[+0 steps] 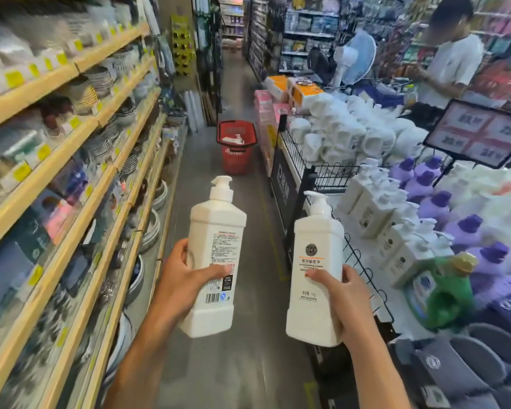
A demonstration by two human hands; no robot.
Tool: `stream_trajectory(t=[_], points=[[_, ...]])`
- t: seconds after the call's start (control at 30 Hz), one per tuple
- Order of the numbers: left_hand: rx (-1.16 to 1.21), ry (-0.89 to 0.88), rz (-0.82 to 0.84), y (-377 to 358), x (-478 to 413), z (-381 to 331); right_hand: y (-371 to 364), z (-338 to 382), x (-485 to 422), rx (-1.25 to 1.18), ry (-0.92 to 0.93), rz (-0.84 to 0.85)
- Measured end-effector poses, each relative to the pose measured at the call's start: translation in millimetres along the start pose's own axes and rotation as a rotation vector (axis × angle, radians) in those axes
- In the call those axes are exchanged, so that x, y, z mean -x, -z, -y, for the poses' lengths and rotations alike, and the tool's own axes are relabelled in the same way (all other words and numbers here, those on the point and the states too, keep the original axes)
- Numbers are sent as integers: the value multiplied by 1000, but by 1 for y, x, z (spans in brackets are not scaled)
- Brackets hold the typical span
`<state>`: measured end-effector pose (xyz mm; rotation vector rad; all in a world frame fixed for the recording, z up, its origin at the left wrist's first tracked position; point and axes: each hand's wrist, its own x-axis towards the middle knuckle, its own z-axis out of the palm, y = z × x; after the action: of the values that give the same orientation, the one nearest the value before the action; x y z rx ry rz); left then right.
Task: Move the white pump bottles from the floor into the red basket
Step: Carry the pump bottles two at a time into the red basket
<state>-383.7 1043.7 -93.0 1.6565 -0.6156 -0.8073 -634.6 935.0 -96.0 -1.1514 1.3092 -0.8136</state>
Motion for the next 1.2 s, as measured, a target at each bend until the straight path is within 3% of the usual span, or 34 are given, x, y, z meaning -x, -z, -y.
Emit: stream_trajectory(t=[0.27, 0.47, 0.7, 0.93, 1.2], points=[[-29, 19, -46, 14, -76, -2, -47, 23, -67, 23, 0, -4], [-123, -23, -89, 4, -133, -17, -76, 40, -135, 20, -1, 65], [-64, -20, -163, -14, -196, -50, -104, 80, -218, 72, 79, 144], [-77, -7, -251, -20, -251, -56, -128, 90, -282, 126, 108, 142], [-103, -13, -237, -28, -334, -72, -156, 103, -347, 158, 77, 128]])
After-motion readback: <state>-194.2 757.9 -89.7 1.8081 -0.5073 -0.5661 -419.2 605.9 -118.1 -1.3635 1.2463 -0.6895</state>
